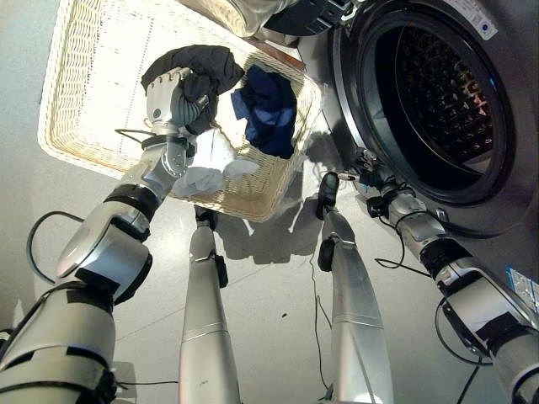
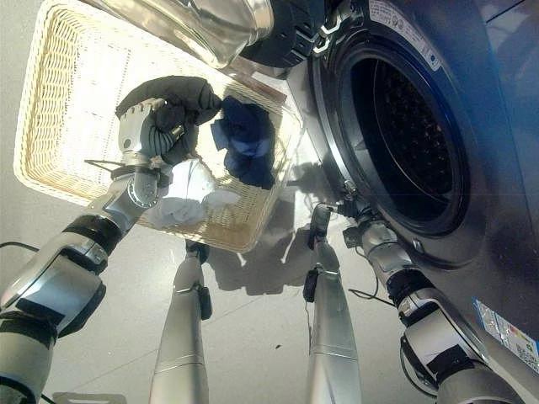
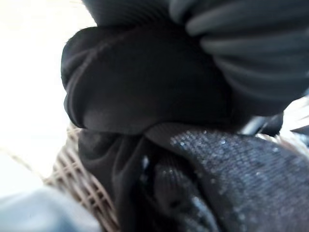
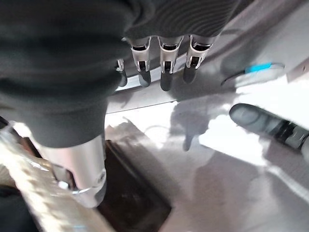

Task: Put the clothes into the washing machine.

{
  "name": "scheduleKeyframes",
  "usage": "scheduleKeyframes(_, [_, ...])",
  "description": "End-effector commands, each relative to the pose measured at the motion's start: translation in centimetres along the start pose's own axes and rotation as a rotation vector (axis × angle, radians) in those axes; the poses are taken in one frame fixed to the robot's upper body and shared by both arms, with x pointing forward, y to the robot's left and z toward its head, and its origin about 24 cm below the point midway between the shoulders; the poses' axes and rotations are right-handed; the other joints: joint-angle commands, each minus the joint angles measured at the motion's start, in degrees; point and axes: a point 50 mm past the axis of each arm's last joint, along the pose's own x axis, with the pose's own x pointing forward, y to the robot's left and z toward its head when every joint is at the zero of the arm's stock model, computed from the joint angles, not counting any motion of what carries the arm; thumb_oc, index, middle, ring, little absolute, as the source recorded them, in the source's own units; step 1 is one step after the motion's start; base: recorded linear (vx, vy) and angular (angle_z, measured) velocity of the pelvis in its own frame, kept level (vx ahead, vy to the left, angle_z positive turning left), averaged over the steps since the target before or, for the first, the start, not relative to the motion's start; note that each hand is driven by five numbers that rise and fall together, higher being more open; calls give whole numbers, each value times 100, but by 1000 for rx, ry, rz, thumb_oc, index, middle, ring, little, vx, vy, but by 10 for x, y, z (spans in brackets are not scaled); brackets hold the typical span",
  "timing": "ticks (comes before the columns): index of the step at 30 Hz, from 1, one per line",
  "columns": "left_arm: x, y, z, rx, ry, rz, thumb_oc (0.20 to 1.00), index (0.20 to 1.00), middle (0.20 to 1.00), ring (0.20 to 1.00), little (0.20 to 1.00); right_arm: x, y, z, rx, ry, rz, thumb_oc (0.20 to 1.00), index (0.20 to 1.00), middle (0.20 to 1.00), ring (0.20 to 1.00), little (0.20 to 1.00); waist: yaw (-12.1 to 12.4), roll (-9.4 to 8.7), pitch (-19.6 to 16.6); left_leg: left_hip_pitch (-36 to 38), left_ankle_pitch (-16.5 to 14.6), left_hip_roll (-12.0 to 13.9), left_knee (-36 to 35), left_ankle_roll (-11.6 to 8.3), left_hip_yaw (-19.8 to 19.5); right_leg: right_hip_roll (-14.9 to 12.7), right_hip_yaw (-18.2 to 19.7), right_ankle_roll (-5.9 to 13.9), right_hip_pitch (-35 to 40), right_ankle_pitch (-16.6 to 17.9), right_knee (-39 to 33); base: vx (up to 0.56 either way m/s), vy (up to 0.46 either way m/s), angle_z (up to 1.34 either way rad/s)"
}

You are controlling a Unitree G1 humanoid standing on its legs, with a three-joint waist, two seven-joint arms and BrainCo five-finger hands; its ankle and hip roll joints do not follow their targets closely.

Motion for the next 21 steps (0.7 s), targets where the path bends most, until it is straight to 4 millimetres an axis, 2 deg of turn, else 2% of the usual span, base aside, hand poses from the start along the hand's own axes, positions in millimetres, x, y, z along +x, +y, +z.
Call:
scheduleKeyframes(1, [-15,-1,-17,-124,83,50,200,200,200,200,200,-8,7,-1,113,-57,38,1000,1000,1000,1000,1000,49,-48,-127,-156,59,-644,89,476,-104,482,-70,300,-7,542,-363,0,0,0])
scheduleKeyframes(2, [-21,1,-11,-277,65,114,200,200,200,200,200,-11,16,8,226,-105,80,1000,1000,1000,1000,1000,94,-34,-127,-138,53,-656,67,468,-130,475,-87,298,10,518,-361,0,0,0])
scheduleKeyframes(3, [-22,1,-11,-287,66,115,200,200,200,200,200,-12,17,8,234,-108,84,1000,1000,1000,1000,1000,97,-32,-127,-135,53,-656,63,467,-133,474,-88,298,14,515,-361,0,0,0])
scheduleKeyframes(4, [-26,1,-5,-389,49,146,200,200,200,200,200,-14,24,14,290,-132,117,1000,1000,1000,1000,1000,126,-29,-127,-140,47,-663,56,468,-151,474,-99,297,8,495,-336,0,0,0])
scheduleKeyframes(5, [-27,2,-3,-419,40,156,200,200,200,200,200,-15,25,15,305,-137,129,1000,1000,1000,1000,1000,132,-28,-127,-141,45,-663,61,468,-156,473,-101,296,5,490,-322,0,0,0])
scheduleKeyframes(10, [-49,3,34,-729,-144,174,200,200,200,200,200,-31,47,31,479,-211,272,1000,1000,1000,1000,1000,250,-13,-127,-129,11,-689,-16,505,-232,436,-171,317,17,453,-305,-1,-32,0])
scheduleKeyframes(14, [-61,7,57,-857,-285,132,200,200,200,200,200,-42,61,41,561,-256,368,1000,1000,1000,1000,1000,301,-1,-127,-99,-16,-700,-54,540,-248,399,-208,331,38,438,-299,6,-36,0])
scheduleKeyframes(15, [-65,12,71,-905,-364,88,200,200,200,200,200,-48,67,47,599,-279,411,1000,1000,1000,1000,1000,318,2,-127,-93,-26,-708,-68,558,-253,387,-217,339,43,432,-305,8,-35,0])
scheduleKeyframes(20, [-75,25,107,-985,-584,-55,200,200,200,200,200,-60,76,69,707,-355,552,1000,1000,1000,1000,1000,358,30,-127,-62,-38,-720,-101,609,-238,318,-252,368,77,447,-318,9,-31,0])
scheduleKeyframes(21, [-75,25,107,-985,-584,-55,200,200,200,200,200,-60,76,69,707,-355,552,1000,1000,1000,1000,1000,358,30,-127,-62,-38,-720,-101,609,-238,318,-252,368,77,447,-318,0,0,0])
